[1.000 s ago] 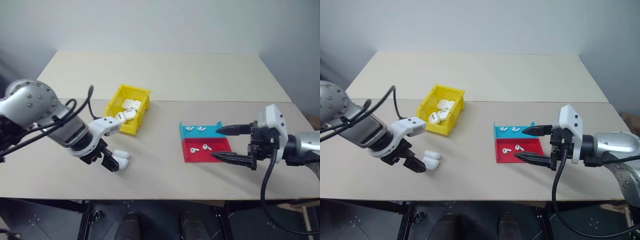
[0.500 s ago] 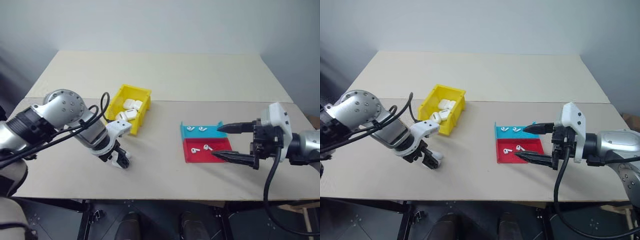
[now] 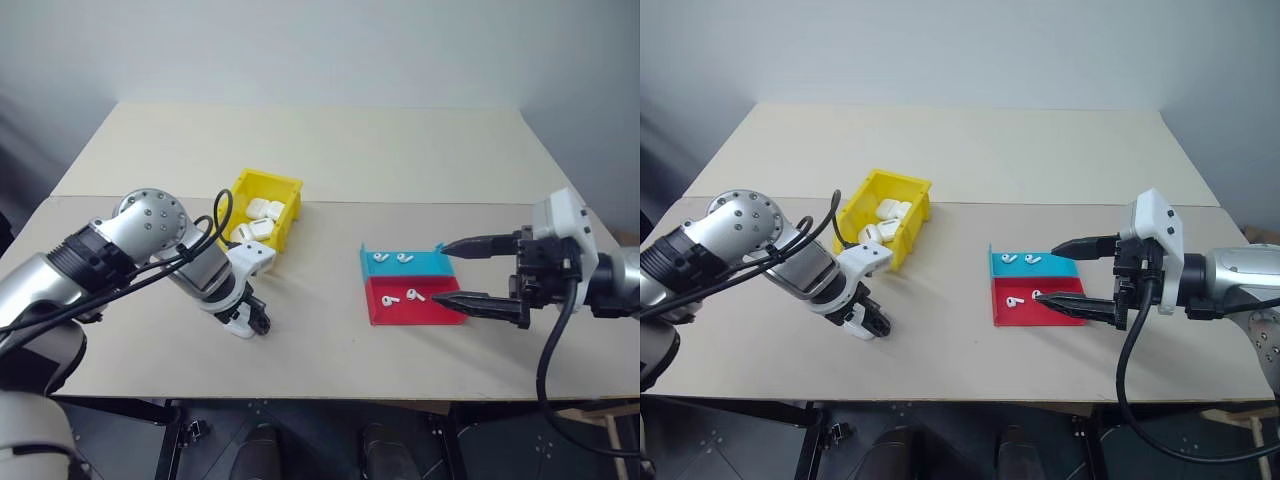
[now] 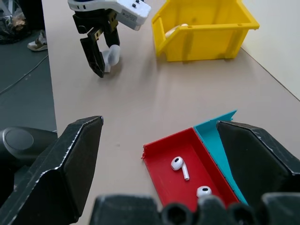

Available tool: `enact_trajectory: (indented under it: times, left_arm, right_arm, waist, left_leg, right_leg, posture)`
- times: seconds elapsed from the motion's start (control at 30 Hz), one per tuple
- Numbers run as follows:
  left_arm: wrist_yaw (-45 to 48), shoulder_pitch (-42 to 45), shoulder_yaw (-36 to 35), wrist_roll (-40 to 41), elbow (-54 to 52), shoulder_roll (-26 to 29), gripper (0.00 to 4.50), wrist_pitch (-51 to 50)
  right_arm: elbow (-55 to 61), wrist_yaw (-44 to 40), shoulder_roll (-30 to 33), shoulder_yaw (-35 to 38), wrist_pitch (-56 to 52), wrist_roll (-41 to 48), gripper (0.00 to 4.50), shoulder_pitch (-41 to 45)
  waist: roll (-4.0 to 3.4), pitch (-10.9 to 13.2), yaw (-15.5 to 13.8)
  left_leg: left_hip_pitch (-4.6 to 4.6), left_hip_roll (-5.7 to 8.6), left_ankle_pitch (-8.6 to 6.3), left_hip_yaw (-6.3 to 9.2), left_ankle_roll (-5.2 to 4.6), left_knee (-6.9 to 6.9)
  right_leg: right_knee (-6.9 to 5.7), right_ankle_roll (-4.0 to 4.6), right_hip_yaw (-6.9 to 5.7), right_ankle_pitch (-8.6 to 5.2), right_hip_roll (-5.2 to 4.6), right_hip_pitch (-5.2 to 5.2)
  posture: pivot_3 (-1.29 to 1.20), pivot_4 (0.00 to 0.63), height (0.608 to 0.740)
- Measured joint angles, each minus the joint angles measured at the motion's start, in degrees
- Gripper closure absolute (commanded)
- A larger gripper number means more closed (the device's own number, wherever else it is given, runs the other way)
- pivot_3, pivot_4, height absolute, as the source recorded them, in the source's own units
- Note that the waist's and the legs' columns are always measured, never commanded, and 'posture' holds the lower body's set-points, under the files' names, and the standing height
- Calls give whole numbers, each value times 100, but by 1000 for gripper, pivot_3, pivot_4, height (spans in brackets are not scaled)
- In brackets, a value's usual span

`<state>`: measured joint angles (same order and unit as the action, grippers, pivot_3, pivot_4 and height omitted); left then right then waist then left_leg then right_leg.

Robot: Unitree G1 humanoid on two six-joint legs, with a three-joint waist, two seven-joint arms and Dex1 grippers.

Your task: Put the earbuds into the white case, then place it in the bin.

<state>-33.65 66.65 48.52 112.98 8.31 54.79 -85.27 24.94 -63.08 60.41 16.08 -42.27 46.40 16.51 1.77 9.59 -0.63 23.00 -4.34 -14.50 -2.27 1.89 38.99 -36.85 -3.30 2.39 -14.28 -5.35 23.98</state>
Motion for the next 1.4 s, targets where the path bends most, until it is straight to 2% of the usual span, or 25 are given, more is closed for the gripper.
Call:
enact_trajectory:
  times: [0.27,0.83,1.3,1.4]
  left_arm:
    - [-433,-566,-502,-1,-568,101,0,274]
    - [-471,-662,-477,-21,-722,530,0,276]
    - [-430,-581,-445,-55,-511,420,0,191]
    - [-430,-594,-445,-62,-555,423,575,226]
  right_arm:
    - [-115,-161,11,-35,1,-22,16,27]
    - [-145,-115,-47,-213,65,-198,16,3]
    - [161,-27,-49,45,65,-187,16,-310]
    - [173,-22,-49,51,64,-184,0,-354]
  waist:
    - [-5,-3,-6]
    - [-3,-2,-8]
    - [-3,-2,-22]
    - [-3,-2,-21]
  left_leg:
    - [-27,1,0,1,1,-1]
    - [-25,1,0,1,1,-5]
    - [-26,2,0,1,1,-4]
    - [-26,3,0,1,1,-4]
  right_leg:
    - [2,0,-1,0,-1,-32]
    - [15,0,-4,0,0,-36]
    - [15,0,-4,0,-2,-38]
    - [15,0,-4,0,-4,-38]
  posture:
    - [0,150,740]
    - [0,150,740]
    - [0,150,740]
    - [0,150,740]
